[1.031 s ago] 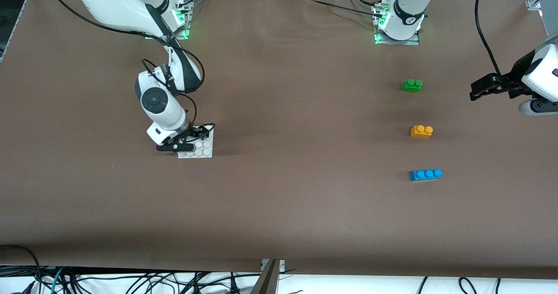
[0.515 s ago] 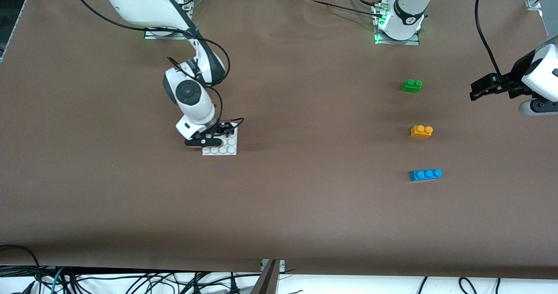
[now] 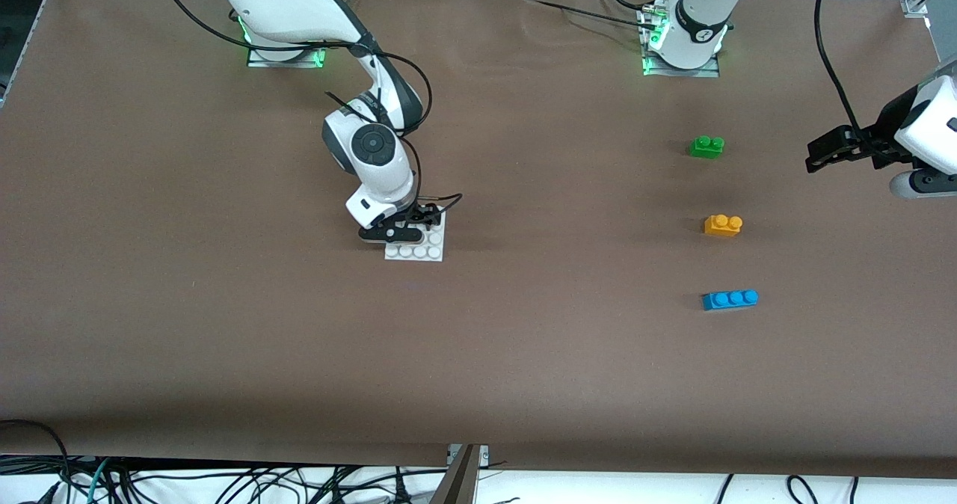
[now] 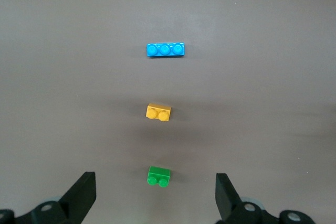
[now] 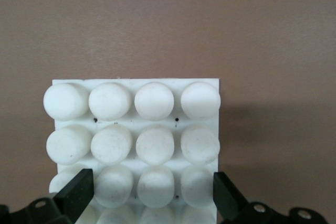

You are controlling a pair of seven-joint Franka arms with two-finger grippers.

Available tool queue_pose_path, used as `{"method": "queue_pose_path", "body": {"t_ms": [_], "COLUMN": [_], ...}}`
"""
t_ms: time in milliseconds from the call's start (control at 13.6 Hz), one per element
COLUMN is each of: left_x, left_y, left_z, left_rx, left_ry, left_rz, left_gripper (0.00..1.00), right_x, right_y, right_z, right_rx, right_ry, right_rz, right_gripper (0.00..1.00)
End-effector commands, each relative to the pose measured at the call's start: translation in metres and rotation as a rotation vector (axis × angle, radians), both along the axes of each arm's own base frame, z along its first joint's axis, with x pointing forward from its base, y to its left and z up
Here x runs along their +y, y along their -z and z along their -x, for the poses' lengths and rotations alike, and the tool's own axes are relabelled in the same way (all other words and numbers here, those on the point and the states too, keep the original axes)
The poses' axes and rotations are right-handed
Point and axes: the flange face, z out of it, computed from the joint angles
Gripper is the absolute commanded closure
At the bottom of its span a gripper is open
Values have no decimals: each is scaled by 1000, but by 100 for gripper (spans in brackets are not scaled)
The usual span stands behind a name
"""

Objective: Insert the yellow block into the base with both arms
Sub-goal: 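Slide the white base plate with the right gripper toward the table middle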

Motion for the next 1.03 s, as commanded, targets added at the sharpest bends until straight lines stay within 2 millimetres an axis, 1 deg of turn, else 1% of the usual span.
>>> {"method": "queue_pose_path", "body": {"t_ms": [0,221,294,589,810,957], "left_x": [0,0,0,-3,3,9], "left_y": [-9,-8,-8,-9,-7,-5], "left_z": [4,4,3,4,3,2], "left_rx": [-6,-6,-6,-7,-4,-2], "left_ry": [-6,-6,-6,0,-10,-21], "left_rz": [-21,-21,-21,-21,-21,-22], "left_gripper": [0,0,0,0,0,0], "right_x": [34,61,69,94,98,96], "right_y": [27,25,21,12,12,13], "right_z": [13,24,25,33,33,31], "right_rx": [12,23,18,9,7,6], "right_ry": [27,45,47,17,15,10], "right_rz": [-28,-61,-75,-103,-107,-104], "right_gripper": [0,0,0,0,0,0]}}
